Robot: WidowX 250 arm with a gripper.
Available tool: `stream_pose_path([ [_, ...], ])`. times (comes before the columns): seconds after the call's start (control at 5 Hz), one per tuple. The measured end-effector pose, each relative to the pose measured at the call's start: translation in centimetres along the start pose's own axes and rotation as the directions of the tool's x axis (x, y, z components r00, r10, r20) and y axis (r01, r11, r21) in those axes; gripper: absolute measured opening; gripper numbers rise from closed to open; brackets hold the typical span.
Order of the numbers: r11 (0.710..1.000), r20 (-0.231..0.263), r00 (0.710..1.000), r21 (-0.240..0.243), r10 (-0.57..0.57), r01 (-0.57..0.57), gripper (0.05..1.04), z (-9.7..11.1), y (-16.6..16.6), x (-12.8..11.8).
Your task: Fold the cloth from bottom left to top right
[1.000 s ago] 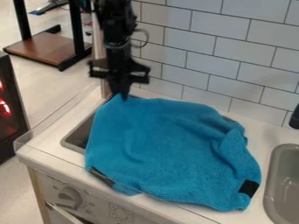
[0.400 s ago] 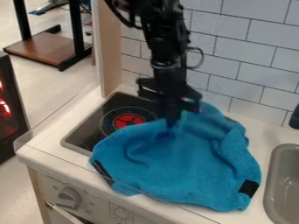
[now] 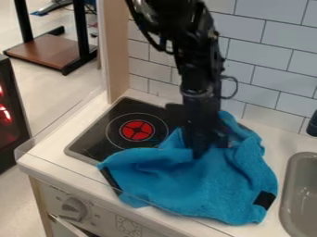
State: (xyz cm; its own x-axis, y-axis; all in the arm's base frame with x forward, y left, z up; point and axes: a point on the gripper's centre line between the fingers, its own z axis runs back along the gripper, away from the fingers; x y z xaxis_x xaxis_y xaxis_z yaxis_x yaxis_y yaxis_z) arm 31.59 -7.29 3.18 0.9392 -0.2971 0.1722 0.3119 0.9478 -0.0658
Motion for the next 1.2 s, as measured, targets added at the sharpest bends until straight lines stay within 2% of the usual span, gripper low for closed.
stream_pose_path([
  [0.2, 0.999, -0.048, 0.999, -0.032, -0.02, 0.018, 0.049, -1.7, -0.4, -0.7],
  [0.4, 0.998, -0.048, 0.998, -0.053, -0.029, 0.026, 0.049, -2.4, -0.8, -0.8],
  [0.6, 0.996, -0.076, 0.995, -0.057, -0.071, 0.067, 0.067, -3.4, -1.5, -1.2],
  [0.8, 0.998, -0.097, 0.993, -0.011, -0.066, 0.065, 0.214, -3.5, -1.8, -1.4],
  [1.0, 0.999, -0.094, 0.995, 0.014, -0.037, 0.039, 0.457, -3.0, -1.6, -1.4],
  [1.2, 0.999, -0.081, 0.996, 0.021, -0.026, 0.027, 0.744, -2.4, -1.6, -1.3],
])
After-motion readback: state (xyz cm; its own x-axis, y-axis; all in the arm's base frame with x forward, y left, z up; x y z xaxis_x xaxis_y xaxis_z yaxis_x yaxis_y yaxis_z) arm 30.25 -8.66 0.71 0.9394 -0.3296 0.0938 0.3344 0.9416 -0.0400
